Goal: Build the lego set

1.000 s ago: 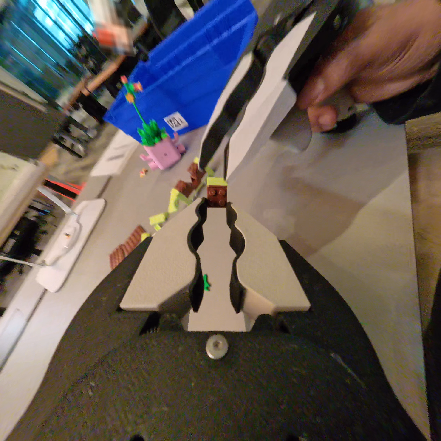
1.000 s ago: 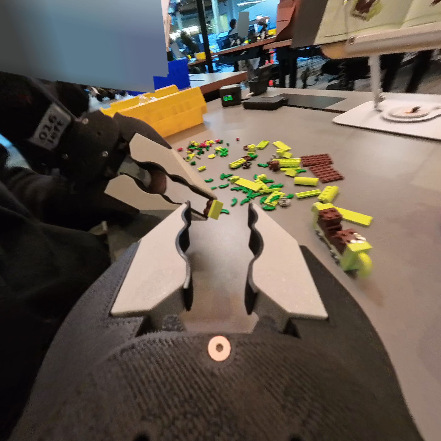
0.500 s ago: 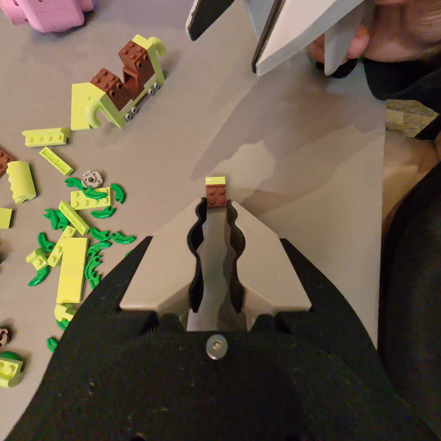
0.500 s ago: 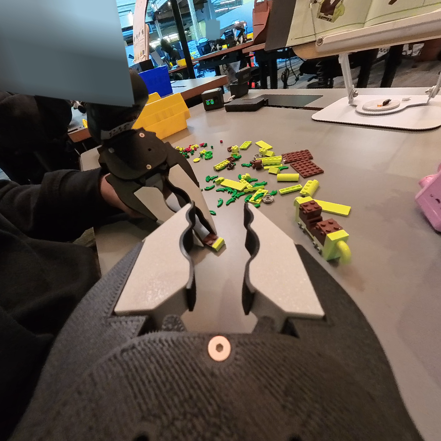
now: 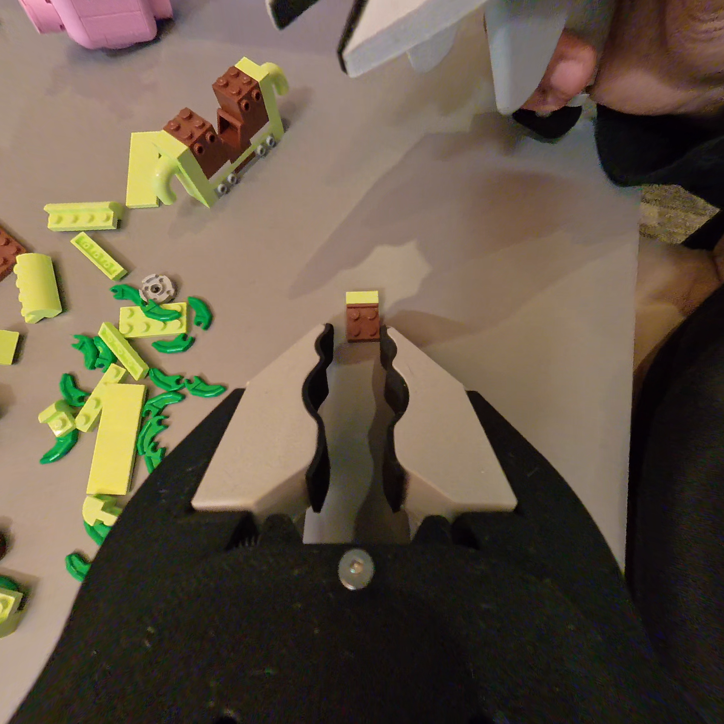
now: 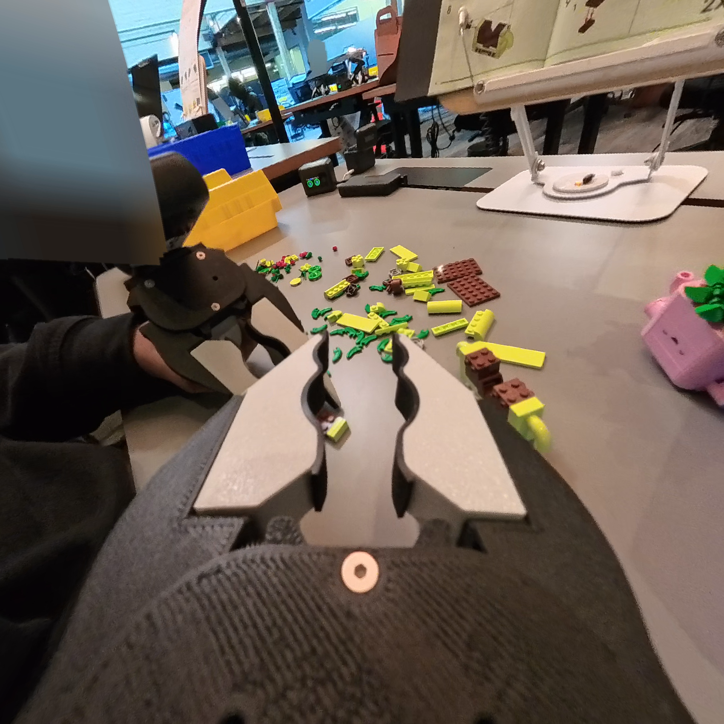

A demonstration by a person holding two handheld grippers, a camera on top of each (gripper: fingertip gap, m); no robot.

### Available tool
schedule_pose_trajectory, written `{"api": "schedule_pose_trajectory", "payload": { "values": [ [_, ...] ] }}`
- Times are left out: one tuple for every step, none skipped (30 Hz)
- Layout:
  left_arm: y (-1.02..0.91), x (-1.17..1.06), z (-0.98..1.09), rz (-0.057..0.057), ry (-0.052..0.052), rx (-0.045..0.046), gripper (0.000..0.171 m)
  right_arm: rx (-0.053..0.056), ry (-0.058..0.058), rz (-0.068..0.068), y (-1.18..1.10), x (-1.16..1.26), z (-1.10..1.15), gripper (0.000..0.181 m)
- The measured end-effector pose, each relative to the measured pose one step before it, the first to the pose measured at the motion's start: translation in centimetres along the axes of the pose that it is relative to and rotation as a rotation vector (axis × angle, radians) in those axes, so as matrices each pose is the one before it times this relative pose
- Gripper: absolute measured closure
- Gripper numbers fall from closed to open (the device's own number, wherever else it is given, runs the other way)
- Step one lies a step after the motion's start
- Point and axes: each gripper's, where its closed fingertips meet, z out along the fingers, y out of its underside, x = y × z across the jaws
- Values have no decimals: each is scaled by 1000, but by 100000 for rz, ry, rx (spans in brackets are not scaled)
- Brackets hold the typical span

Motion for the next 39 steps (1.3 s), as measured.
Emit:
{"api": "schedule_pose_trajectory", "payload": {
  "values": [
    [-3,-39,-21,-487,94,88,148,1012,191,706,-274,79,206,151],
    [-5,0,-22,-85,100,168,147,871,564,220,-163,120,160,151],
    [-16,-9,-7,123,-183,136,146,228,889,-356,32,147,141,150],
    [-12,6,-25,215,-142,137,145,-641,1286,-816,249,200,115,150],
    [-1,87,-5,295,433,100,145,-1475,1382,-886,432,252,92,152],
    [-17,172,-7,223,1321,119,142,-1534,511,443,419,166,87,155],
    [-13,311,-24,126,2653,215,135,-486,-2471,814,111,-235,16,159],
    [-84,95,-82,-920,1712,834,128,285,-2387,1197,-49,-169,-42,164],
    [-167,-124,-157,-1879,599,1519,126,821,-2004,1561,-104,-89,-100,165],
    [-262,-50,-257,-1852,1345,2442,123,1262,-2246,1502,-145,-129,-154,166],
    [-397,-116,-378,-1903,875,3593,119,1598,-2090,1084,-173,-172,-194,167],
    [-514,-159,-495,-2000,554,4685,117,1718,-1278,616,-196,-121,-206,169],
    [-583,-91,-574,-1865,1011,5350,115,1437,-509,112,-152,-87,-211,170],
    [-607,-142,-600,-1948,651,5461,115,982,-193,-480,-99,-113,-138,171],
    [-555,-142,-544,-1935,566,5071,115,331,7,-860,-11,-120,-78,172],
    [-473,-142,-445,-1804,584,4192,115,-293,-110,-1250,59,-165,1,172],
    [-341,-112,-309,-1796,825,2975,115,-845,-100,-1788,137,-212,82,172],
    [-194,-46,-176,-1692,1302,1754,115,-1398,477,-2078,200,-163,144,172],
    [-108,-24,-92,-1477,1157,911,115,-1878,830,-2247,262,-133,201,172],
    [-72,-6,-40,-938,907,608,115,-2155,752,-2399,291,-152,232,172],
    [-71,46,-42,-196,631,509,115,-2142,780,-2344,288,-147,241,171],
    [-107,49,-19,490,59,728,116,-1970,761,-2047,253,-122,217,171],
    [-108,73,-15,1288,-294,694,116,-1738,529,-1591,214,-102,182,171],
    [-80,70,25,1744,-690,323,117,-1420,199,-1047,177,-85,161,171],
    [53,111,91,1939,-589,-610,118,-1009,-93,-472,129,-60,110,171],
    [132,126,157,2110,-607,-1328,119,-518,-234,85,58,-19,53,171],
    [173,139,189,2443,-798,-1583,119,-2,-266,516,-2,16,3,171],
    [206,148,214,2571,-910,-1874,120,412,-309,737,-48,47,-46,170],
    [238,164,238,2653,-859,-2125,122,614,-343,795,-79,33,-65,170],
    [253,147,238,2715,-1075,-2255,122,614,-490,733,-78,13,-75,171],
    [277,141,260,2757,-1171,-2404,123,481,-682,610,-66,-16,-59,171],
    [295,153,266,2725,-1148,-2555,123,234,-608,482,-28,-28,-26,172],
    [269,121,259,2597,-1199,-2453,124,-16,-274,272,4,-3,-4,172],
    [229,86,228,2247,-1136,-2030,125,-223,-84,-55,24,-13,19,172],
    [178,34,180,1435,-906,-1638,126,-406,36,-360,54,-37,38,172],
    [157,-26,143,308,-409,-1343,126,-577,78,-516,73,-47,61,172],
    [79,-35,68,-415,82,-638,127,-742,-71,-498,97,-64,82,172],
    [-59,-8,-55,-624,490,509,126,-813,-288,-438,90,-82,87,172],
    [-145,-56,-135,-956,430,1297,126,-839,-284,-319,111,-69,81,173]
  ]
}}
